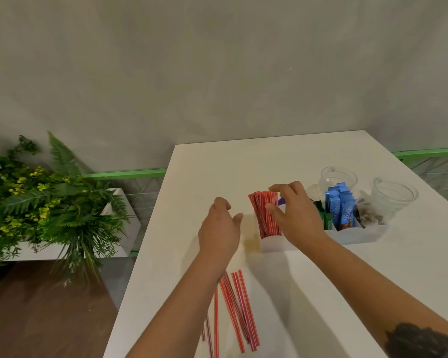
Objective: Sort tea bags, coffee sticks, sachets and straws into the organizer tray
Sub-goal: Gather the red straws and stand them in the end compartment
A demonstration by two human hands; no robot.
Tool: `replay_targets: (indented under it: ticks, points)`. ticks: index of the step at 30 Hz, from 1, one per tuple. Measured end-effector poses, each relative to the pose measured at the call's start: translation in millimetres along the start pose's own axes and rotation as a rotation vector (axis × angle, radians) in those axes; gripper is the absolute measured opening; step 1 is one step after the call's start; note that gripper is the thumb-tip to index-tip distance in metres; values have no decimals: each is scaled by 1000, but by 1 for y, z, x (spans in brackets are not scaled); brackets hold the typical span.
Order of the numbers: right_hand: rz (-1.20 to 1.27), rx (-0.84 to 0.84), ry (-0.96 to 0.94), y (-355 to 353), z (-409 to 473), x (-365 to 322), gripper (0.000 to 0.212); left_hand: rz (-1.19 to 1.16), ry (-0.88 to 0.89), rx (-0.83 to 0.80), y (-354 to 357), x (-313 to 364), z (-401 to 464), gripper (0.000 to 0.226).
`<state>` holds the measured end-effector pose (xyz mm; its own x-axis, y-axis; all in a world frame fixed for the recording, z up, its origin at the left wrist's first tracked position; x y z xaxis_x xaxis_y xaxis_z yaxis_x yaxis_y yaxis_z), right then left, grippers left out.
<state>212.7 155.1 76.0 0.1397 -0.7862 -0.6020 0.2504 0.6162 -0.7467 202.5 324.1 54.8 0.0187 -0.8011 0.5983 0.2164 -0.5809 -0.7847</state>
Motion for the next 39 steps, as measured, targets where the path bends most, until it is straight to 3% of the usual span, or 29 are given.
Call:
replay_targets:
  ticks: [8, 17, 22, 27, 31, 36, 39]
  points:
    - [60, -19, -3, 14, -57, -29, 24, 57, -152, -169, -20, -61, -36, 29]
    - [-92, -225, 150, 58, -110, -40, 33, 217, -257, -449, -11, -94, -87, 89]
    - [-206, -374, 305, 83, -138, -37, 58, 242, -216, -492, -3, -96, -106, 100]
    - [-295, -404, 354, 99, -155, -35, 70, 192, -209, -472, -3, -98, -109, 86]
    - [-341, -367, 330, 102, -158, -36, 54, 209, -246, -504, -6, -102, -106, 72]
    - [-465, -347, 229, 104, -155, -42, 32, 288, -179, -481, -6, -105, -99, 35]
    - [-576, -361, 193, 108, -154, -45, 25, 337, -142, -471, -9, -102, -97, 27]
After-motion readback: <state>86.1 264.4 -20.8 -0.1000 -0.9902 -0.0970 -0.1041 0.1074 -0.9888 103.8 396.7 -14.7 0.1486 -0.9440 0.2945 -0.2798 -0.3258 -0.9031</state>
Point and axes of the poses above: each hand's wrist, its own z-axis towards the middle knuckle, its own y-axis out of the palm, x = y × z, the point moved 6 cm from there along z, towards the middle knuckle, and after that the axes turned 2 degrees about y, right-handed, at the moved point
